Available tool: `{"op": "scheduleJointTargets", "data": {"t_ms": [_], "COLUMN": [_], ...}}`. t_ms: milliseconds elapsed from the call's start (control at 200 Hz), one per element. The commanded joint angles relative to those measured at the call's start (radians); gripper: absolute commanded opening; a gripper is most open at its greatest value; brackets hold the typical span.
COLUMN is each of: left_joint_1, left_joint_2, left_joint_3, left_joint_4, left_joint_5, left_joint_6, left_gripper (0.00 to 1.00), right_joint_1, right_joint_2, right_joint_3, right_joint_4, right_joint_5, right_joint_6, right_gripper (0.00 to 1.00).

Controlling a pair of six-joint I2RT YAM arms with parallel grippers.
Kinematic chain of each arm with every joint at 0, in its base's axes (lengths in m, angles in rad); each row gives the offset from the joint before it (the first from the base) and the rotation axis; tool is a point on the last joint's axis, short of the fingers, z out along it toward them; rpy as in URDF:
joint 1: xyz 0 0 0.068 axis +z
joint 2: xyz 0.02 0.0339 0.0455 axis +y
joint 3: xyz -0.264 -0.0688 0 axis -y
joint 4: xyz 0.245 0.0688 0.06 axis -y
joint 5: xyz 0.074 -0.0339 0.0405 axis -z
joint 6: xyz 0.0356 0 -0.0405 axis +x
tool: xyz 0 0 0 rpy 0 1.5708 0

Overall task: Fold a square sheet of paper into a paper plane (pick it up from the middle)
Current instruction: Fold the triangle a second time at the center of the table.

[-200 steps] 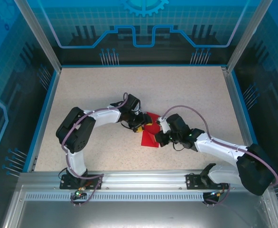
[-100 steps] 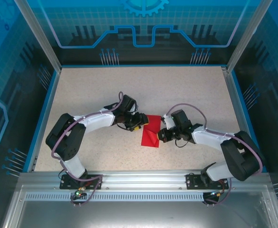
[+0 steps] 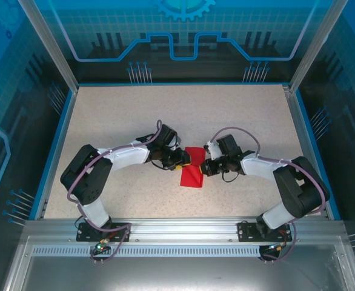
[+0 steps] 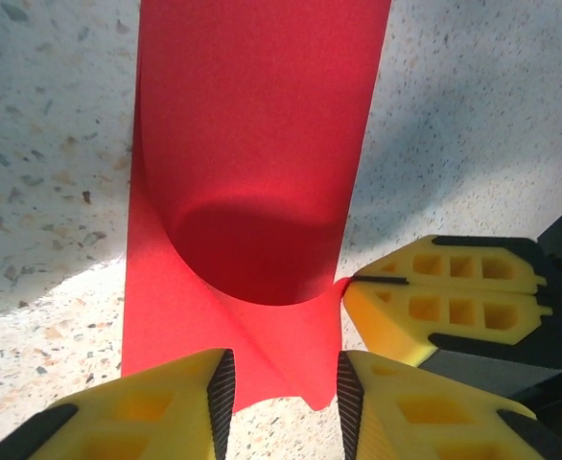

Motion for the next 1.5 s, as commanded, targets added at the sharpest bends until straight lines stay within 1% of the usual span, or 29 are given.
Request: {"op": "scheduleJointTargets", "data": {"t_ms": [0,720,790,1185,1335,1425,1495], "left_joint_1": [-0.017,-0.056,-0.056,-0.056,-0.055,-0.056,-0.055], "left_joint_2": [0.022,0.091,0.096,0.101,0.114,0.112,0.110], "left_joint_3": [0.019,0.088,0.086,0.015,-0.006,-0.027,-0.037], "left_joint_4": [-0.001,0.014,0.030,0.175,0.234,0.270,0.276], "left_joint_5": [0.040,0.070,0.077,0.114,0.139,0.146,0.145], "left_joint_6": [0.028,0.006,-0.006,-0.087,-0.123,-0.147,-0.154], "left_gripper": [0.35,0.30,0.28,0.27,0.16,0.01,0.00], "right_joint_1": [-0.016,-0.015,-0.015,-0.015,-0.016,-0.016,-0.015], "right_joint_2": [0.022,0.065,0.069,0.067,0.068,0.067,0.066], "right_joint_3": [0.042,0.079,0.076,0.072,0.071,0.070,0.070], "right_joint_4": [-0.052,-0.098,-0.093,-0.093,-0.094,-0.093,-0.093], "right_joint_5": [0.009,0.072,0.076,0.101,0.104,0.105,0.106], "right_joint_6": [-0.038,-0.041,-0.040,-0.035,-0.034,-0.034,-0.034], "right_gripper": [0.05,0.05,0.04,0.04,0.04,0.04,0.04]}}
